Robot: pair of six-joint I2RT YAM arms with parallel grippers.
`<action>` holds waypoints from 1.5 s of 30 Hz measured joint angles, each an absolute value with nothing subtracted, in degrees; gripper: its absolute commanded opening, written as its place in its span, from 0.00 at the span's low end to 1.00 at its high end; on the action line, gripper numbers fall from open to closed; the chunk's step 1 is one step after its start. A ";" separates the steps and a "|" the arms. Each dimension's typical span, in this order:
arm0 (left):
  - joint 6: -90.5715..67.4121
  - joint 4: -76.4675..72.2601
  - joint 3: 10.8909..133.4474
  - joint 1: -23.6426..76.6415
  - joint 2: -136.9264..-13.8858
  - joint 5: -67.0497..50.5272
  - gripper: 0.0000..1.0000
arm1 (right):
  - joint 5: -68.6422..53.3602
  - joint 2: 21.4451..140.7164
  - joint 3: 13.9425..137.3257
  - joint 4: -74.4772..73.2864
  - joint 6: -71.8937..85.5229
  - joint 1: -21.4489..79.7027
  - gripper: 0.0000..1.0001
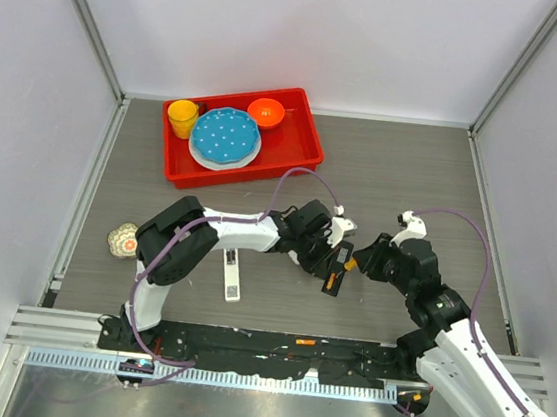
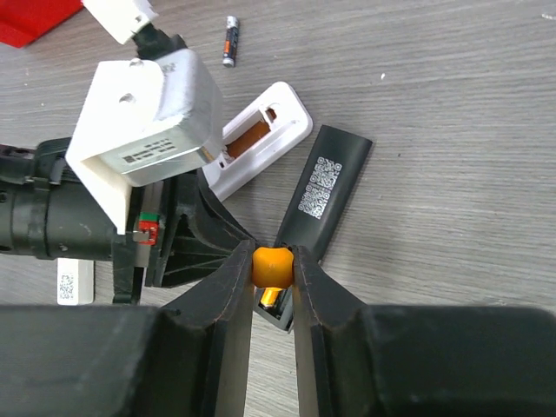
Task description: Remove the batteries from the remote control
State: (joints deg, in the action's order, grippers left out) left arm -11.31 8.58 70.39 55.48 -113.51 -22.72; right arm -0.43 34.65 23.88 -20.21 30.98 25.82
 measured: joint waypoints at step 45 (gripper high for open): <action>-11.00 7.97 69.95 55.96 -113.51 -23.77 0.00 | 1.37 37.87 21.71 -15.75 33.43 25.76 0.01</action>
